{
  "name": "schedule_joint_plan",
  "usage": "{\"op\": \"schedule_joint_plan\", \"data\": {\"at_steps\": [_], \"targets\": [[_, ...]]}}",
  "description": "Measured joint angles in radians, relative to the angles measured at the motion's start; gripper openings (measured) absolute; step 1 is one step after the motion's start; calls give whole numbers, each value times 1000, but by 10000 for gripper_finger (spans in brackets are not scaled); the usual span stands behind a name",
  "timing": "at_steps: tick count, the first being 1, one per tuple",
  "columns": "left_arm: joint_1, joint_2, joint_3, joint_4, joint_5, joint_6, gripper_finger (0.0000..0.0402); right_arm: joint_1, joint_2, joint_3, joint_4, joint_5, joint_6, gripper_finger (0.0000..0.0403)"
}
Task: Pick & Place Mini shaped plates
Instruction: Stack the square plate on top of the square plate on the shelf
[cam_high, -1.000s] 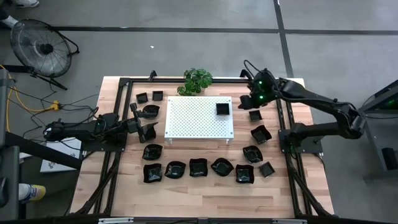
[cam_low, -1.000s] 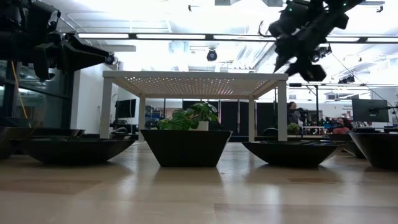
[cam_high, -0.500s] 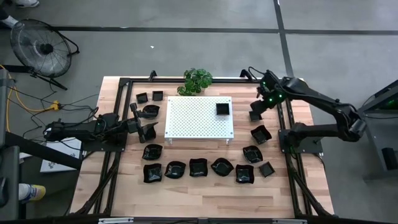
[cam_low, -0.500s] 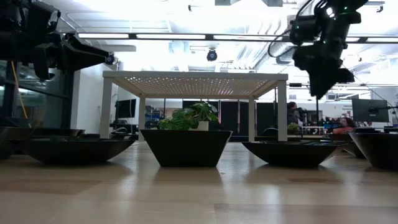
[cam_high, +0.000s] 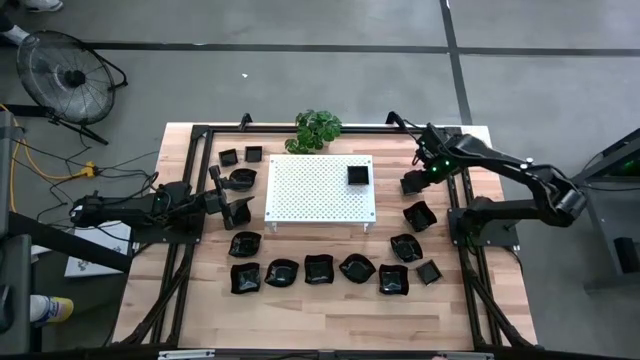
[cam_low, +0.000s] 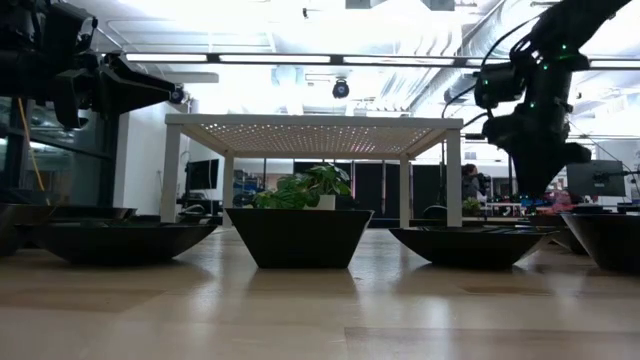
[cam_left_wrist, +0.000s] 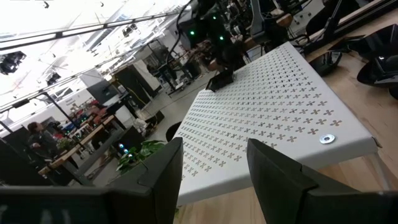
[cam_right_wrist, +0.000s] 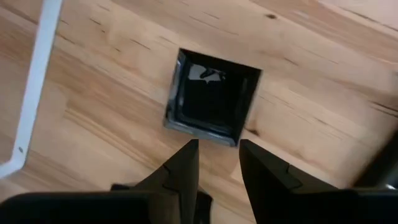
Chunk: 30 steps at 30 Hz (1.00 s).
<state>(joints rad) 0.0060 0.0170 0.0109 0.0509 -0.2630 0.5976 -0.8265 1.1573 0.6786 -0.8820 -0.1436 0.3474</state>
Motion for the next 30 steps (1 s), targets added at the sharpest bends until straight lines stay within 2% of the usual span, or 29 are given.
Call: {"op": "schedule_joint_plan", "data": {"at_steps": [3, 8, 24, 30], "targets": [[0, 0, 0, 0, 0, 0, 175, 0, 13, -16, -9, 6, 12, 110], [0, 0, 0, 0, 0, 0, 175, -11, 40, -10, 15, 83, 17, 110], [0, 0, 0, 0, 0, 0, 175, -45, 240, -10, 111, 87, -6, 110], [0, 0, 0, 0, 0, 0, 175, -50, 270, -11, 151, 65, -28, 110]]}}
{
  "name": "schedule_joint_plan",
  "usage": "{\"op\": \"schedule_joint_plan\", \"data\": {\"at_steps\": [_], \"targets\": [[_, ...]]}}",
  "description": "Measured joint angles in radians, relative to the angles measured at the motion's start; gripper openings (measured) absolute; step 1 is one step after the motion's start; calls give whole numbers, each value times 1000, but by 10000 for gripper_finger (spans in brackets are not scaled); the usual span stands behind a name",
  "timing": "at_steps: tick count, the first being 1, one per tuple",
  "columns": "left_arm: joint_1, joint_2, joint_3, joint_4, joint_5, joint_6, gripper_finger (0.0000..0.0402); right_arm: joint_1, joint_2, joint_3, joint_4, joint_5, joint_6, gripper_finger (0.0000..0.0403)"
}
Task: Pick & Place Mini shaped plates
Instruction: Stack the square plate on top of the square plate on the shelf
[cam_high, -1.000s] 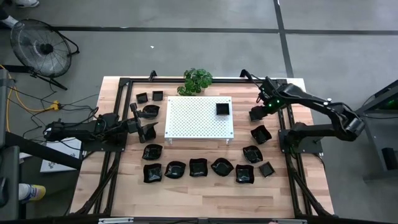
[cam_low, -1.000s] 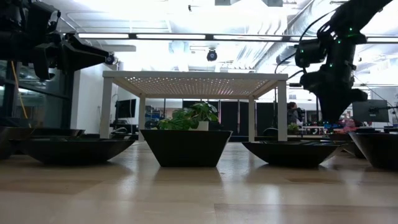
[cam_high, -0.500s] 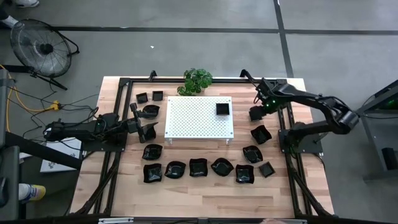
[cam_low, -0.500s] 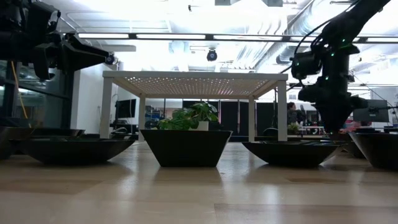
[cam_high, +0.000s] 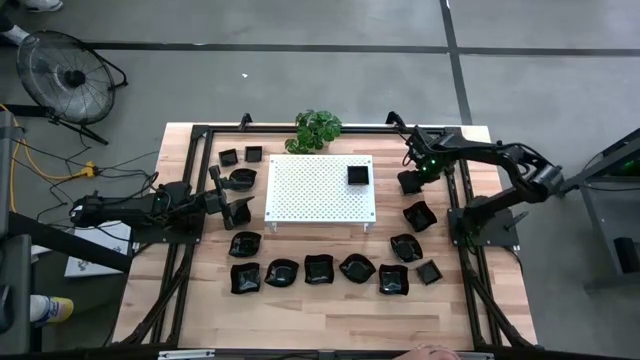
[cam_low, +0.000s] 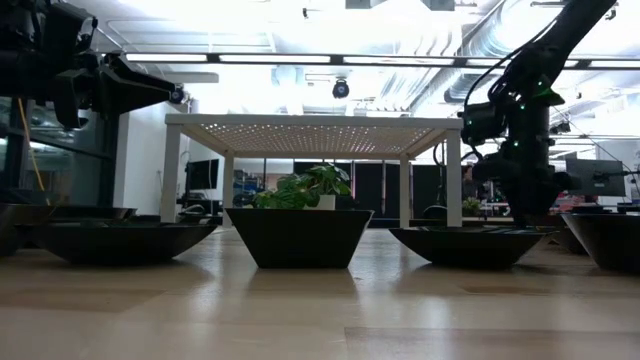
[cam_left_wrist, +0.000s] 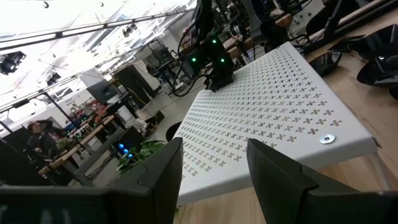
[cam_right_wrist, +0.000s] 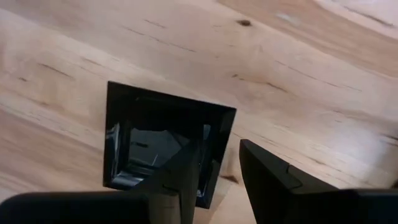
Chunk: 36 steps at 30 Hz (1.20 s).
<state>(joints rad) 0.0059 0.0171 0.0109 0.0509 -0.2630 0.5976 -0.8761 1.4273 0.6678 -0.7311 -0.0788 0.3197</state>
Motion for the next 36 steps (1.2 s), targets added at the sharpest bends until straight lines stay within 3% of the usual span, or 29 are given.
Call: {"op": "schedule_joint_plan", "data": {"at_steps": [7, 22, 29, 36], "targets": [[0, 0, 0, 0, 0, 0, 175, -1, 0, 0, -12, -5, -8, 98], [0, 0, 0, 0, 0, 0, 175, -1, 0, 0, -12, -7, -15, 7], [0, 0, 0, 0, 0, 0, 175, -1, -43, 11, -32, -51, -15, 2], [0, 0, 0, 0, 0, 0, 175, 7, -135, 127, -213, -42, -15, 0]]}}
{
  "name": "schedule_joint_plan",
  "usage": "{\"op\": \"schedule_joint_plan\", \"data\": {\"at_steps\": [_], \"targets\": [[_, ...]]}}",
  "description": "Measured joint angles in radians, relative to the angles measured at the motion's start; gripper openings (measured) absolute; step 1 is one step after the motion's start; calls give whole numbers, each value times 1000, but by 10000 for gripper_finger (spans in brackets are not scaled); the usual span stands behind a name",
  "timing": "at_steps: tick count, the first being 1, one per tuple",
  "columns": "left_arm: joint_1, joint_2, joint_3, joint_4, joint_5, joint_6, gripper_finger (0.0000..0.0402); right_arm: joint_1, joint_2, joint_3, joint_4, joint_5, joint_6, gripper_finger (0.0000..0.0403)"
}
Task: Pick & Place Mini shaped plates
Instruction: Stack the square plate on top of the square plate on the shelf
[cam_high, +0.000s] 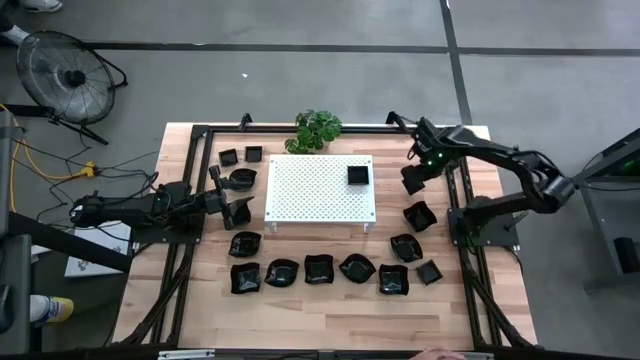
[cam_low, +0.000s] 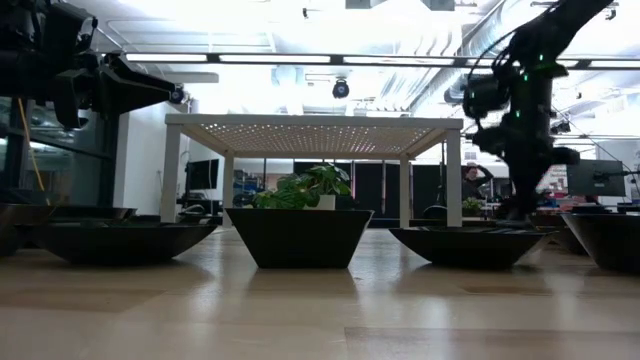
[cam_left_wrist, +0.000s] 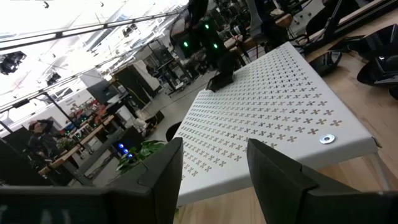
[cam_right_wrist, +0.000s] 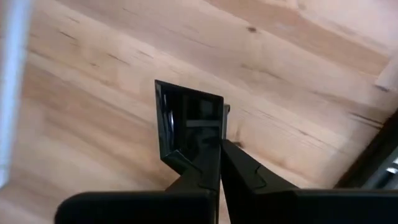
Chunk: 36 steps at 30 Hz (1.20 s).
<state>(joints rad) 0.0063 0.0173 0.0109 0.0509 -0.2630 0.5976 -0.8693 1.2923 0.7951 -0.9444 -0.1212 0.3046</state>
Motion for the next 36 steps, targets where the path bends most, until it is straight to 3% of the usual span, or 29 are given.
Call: {"op": "schedule_joint_plan", "data": {"at_steps": [6, 14, 24, 36], "targets": [[0, 0, 0, 0, 0, 0, 175, 43, -46, 136, -140, -41, 22, 0], [0, 0, 0, 0, 0, 0, 175, 149, -64, 319, -186, -129, 132, 0], [0, 0, 0, 0, 0, 0, 175, 296, -50, 351, 36, -176, 386, 0], [0, 0, 0, 0, 0, 0, 175, 389, 41, 313, 297, -168, 661, 0]]}}
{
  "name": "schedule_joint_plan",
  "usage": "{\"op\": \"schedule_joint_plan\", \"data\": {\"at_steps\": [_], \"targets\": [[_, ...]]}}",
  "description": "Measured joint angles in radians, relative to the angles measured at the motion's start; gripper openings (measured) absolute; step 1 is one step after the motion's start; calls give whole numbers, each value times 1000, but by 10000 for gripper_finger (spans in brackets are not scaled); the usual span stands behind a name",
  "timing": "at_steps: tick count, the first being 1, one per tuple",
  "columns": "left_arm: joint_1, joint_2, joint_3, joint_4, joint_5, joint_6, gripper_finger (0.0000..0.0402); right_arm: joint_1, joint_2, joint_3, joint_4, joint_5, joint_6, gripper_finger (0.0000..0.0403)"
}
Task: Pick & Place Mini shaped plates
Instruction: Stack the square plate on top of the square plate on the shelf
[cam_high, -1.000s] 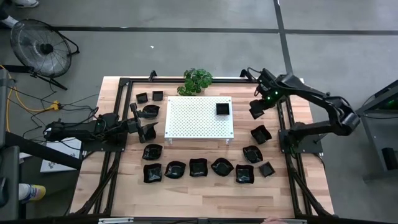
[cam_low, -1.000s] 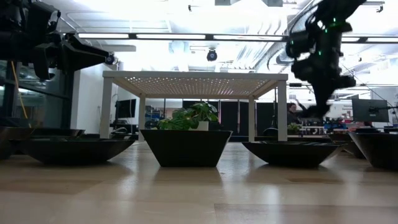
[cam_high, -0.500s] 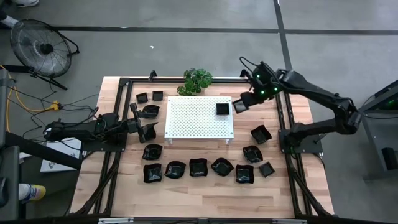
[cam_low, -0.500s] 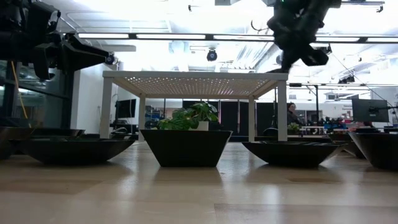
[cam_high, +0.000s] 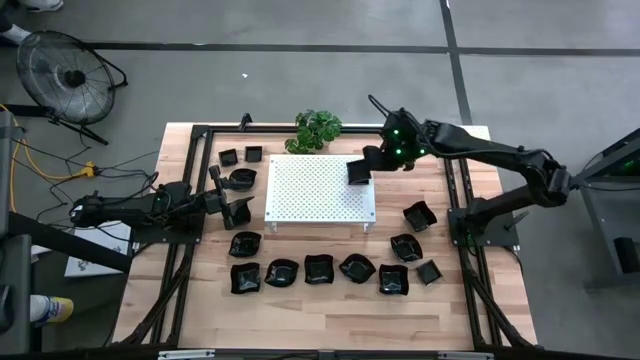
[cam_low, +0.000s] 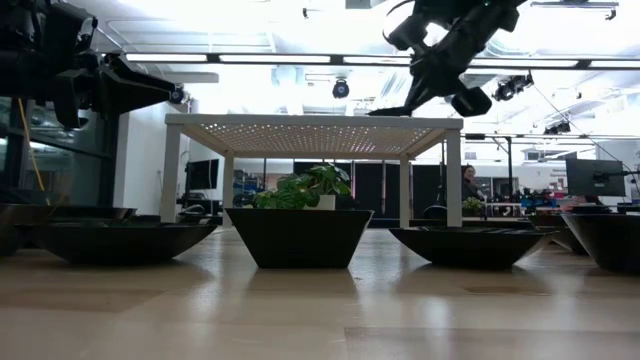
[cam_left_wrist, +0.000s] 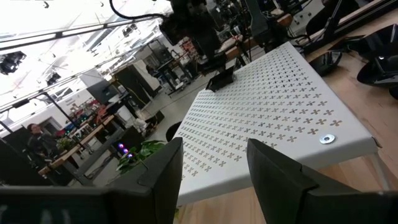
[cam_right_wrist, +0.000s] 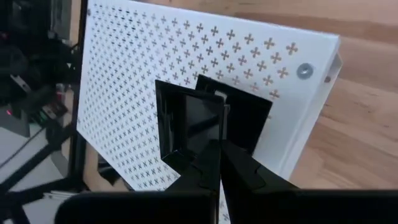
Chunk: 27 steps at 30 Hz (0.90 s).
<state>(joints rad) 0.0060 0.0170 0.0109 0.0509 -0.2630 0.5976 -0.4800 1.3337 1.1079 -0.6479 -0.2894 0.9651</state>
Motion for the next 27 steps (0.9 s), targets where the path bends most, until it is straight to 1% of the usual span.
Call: {"op": "schedule_joint_plan", "data": {"at_steps": [6, 11, 27], "targets": [[0, 0, 0, 0, 0, 0, 175, 30, 5, -27, 61, 18, 89, 0], [0, 0, 0, 0, 0, 0, 175, 37, 5, -64, 97, 22, 125, 0], [0, 0, 0, 0, 0, 0, 175, 27, 5, -69, 92, 45, 101, 0]]}}
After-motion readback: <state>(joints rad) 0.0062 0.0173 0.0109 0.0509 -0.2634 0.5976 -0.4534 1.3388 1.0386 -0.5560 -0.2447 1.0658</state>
